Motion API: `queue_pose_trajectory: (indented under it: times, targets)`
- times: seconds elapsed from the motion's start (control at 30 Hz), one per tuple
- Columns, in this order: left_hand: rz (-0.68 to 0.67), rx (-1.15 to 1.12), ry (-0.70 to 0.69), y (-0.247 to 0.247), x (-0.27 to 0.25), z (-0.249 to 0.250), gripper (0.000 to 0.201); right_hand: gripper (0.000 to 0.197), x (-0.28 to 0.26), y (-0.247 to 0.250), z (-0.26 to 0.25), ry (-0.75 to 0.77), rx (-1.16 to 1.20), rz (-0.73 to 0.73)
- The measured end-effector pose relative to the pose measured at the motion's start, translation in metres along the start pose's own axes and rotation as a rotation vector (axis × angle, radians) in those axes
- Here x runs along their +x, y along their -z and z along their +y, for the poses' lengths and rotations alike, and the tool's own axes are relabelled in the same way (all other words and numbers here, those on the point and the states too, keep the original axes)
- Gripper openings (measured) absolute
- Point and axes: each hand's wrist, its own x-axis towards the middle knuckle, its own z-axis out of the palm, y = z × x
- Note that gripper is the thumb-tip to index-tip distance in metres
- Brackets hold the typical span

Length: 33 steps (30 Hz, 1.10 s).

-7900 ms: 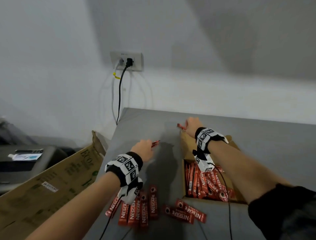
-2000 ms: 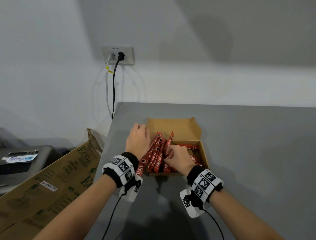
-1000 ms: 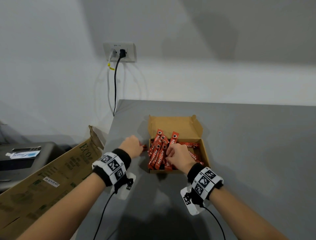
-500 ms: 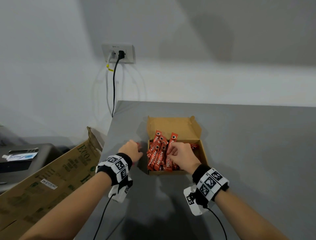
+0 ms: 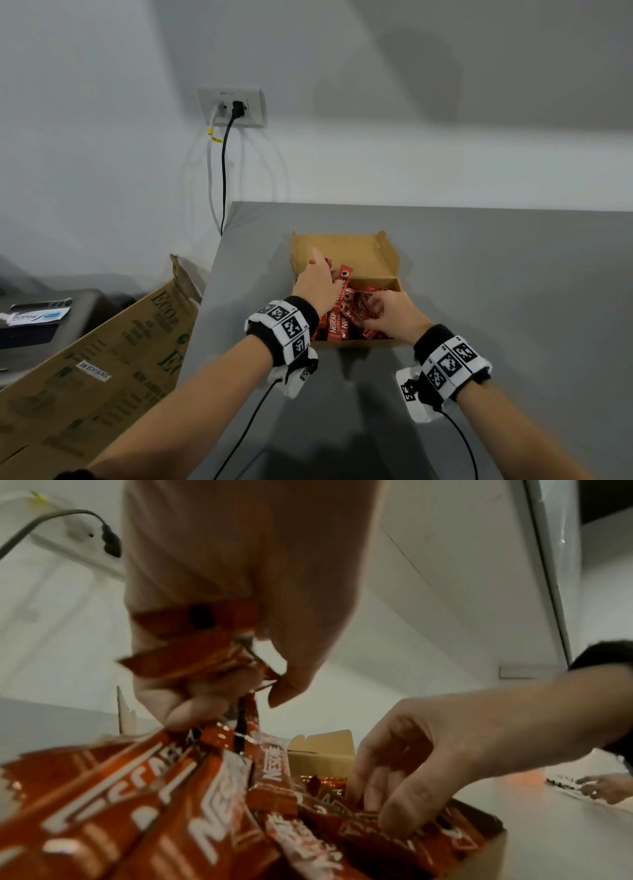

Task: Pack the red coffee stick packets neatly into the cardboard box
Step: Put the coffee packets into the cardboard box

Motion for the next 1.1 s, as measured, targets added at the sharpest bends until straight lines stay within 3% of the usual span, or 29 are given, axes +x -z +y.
queue_pose_trajectory:
  times: [0.57,0.93,1.1]
  targets:
    - [0.021,0.168,-0.046,0.003,-0.004,0.003,0.04,0.015,-0.001,0.004,-0.002,-0.005,0.042,0.04]
    - [0.078,0.46,-0.087,0.01,-0.003,0.0,0.013,0.011,-0.004,0.015,-0.005,0.031,0.034,0.031]
    - [0.157,0.516,-0.11,0.021,-0.001,-0.009,0.021,0.011,-0.008,0.039,-0.002,-0.003,-0.023,0.086]
